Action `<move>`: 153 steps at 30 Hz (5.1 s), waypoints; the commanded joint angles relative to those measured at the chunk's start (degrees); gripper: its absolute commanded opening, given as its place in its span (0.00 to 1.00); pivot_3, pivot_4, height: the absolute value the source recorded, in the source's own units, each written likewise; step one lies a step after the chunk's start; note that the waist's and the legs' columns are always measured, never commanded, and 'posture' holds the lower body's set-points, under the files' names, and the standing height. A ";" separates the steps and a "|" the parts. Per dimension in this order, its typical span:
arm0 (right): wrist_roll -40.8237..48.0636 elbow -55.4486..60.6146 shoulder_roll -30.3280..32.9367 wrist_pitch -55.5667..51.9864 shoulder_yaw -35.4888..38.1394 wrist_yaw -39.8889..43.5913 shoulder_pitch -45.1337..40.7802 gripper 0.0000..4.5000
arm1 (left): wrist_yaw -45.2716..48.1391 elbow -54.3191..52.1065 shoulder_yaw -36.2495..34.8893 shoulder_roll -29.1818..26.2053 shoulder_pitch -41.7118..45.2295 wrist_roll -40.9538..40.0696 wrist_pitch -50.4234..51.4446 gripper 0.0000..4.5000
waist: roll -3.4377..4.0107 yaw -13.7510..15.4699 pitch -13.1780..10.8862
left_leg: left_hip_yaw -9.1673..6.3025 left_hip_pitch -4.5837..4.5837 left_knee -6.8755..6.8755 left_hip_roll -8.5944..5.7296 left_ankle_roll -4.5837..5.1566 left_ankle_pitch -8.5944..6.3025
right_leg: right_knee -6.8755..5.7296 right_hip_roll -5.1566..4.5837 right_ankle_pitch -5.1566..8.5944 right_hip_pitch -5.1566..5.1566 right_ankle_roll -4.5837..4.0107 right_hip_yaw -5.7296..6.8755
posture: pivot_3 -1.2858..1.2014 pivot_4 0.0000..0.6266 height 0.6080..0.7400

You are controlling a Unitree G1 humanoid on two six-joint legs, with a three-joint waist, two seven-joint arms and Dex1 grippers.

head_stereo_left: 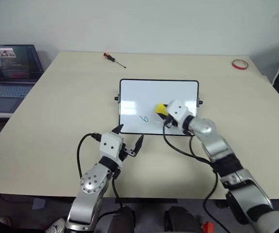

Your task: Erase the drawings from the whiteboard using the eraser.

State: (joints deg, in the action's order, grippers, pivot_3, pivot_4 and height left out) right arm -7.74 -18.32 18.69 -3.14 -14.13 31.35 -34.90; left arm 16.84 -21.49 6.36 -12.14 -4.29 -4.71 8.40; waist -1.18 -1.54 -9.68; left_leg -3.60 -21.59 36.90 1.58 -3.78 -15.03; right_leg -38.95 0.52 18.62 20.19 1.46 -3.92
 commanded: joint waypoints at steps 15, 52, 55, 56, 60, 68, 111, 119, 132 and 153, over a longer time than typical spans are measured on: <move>-0.89 -6.45 -5.77 -5.53 0.54 -3.23 -6.27 0.29 | 0.57 -0.62 0.49 0.55 2.38 -0.14 -0.63 1.00 | -0.04 -1.94 -0.04 | 0.39 0.53 -0.12 0.07 0.04 0.06 | -0.04 0.34 0.06 -0.16 0.19 -0.33 | 0.52 0.24 1.00; 4.28 4.58 -2.74 -10.91 6.19 -2.98 -1.63 1.00 | 1.34 -0.36 0.91 0.77 2.87 0.06 -0.63 1.00 | -0.02 -1.31 -0.20 | 0.23 -0.28 -0.15 0.10 0.04 0.05 | 0.03 0.16 -0.06 0.41 0.00 -0.19 | 0.52 0.24 1.00; 4.60 6.46 -2.45 -12.22 5.95 -2.86 -0.86 1.00 | 1.42 -0.07 0.95 0.80 3.13 0.05 -0.68 1.00 | -0.04 -1.33 -0.33 | 0.25 -0.31 -0.18 0.10 0.04 0.05 | 0.03 0.16 -0.06 0.47 0.00 -0.20 | 0.52 0.24 1.00; 4.64 6.83 -2.46 -12.54 5.79 -2.82 -0.67 1.00 | 1.45 -0.02 0.99 0.81 3.15 0.04 -0.69 1.00 | -0.06 -1.34 -0.35 | 0.26 -0.32 -0.19 0.10 0.04 0.05 | 0.03 0.16 -0.06 0.48 0.00 -0.20 | 0.52 0.24 1.00; 4.54 8.75 -3.01 -13.13 4.77 -2.62 0.25 1.00 | 1.61 0.14 0.86 0.65 3.31 -0.01 -0.73 1.00 | -0.08 -1.33 -0.38 | 0.27 -0.43 -0.21 0.10 0.03 0.05 | 0.03 0.16 -0.06 0.62 -0.01 -0.21 | 0.52 0.24 1.00; 3.81 12.15 -4.27 -12.96 3.10 -3.68 1.74 1.00 | 1.81 -0.05 0.67 0.40 3.22 -0.07 -0.62 1.00 | -0.08 -1.38 -0.39 | 0.27 -0.82 -0.21 0.11 0.02 0.06 | -0.03 0.16 -0.07 1.06 -0.02 -0.23 | 0.52 0.24 1.00; 1.01 0.51 -4.27 -12.33 0.00 -2.05 -6.22 0.26 | 1.66 -3.72 1.86 -0.14 -0.90 0.30 0.73 1.00 | -0.05 -1.34 -0.38 | 0.29 -1.01 -0.06 0.12 0.03 0.06 | -0.11 0.14 -0.09 1.17 -0.04 -0.18 | 0.52 0.24 1.00; 0.94 7.94 1.78 -18.08 -2.57 4.91 -1.12 0.26 | 1.01 -3.48 2.17 0.26 -1.02 0.60 0.49 1.00 | -0.06 -1.03 -0.37 | 0.19 -0.94 0.02 0.11 0.03 0.06 | -0.13 0.13 -0.09 1.03 -0.04 -0.12 | 0.52 0.24 1.00; 3.27 -0.99 -2.66 -10.27 4.53 -3.98 -7.20 0.26 | 1.34 -1.95 1.66 0.36 0.09 0.37 -0.22 1.00 | -0.07 -0.88 -0.37 | 0.28 -0.73 0.05 0.08 0.04 0.12 | -0.15 0.23 -0.25 0.91 -0.05 -0.15 | 0.52 0.24 1.00; 0.20 2.63 0.95 -10.63 -4.61 6.99 -2.58 0.26 | 1.61 -2.47 0.99 -0.29 -0.52 0.22 0.06 1.00 | -0.07 -0.82 -0.35 | 0.33 -0.73 0.04 0.13 0.07 0.16 | -0.15 0.20 -0.30 0.93 0.01 -0.16 | 0.52 0.24 1.00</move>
State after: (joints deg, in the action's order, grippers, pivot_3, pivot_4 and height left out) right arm -6.10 -13.68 19.26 -11.68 -19.11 38.82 -37.76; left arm 18.25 -22.32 7.63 -12.25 -4.87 -4.17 9.46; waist -1.24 -2.36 -10.04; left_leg -3.27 -22.32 36.94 1.70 -3.71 -14.87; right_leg -39.11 0.72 18.32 21.12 1.46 -4.08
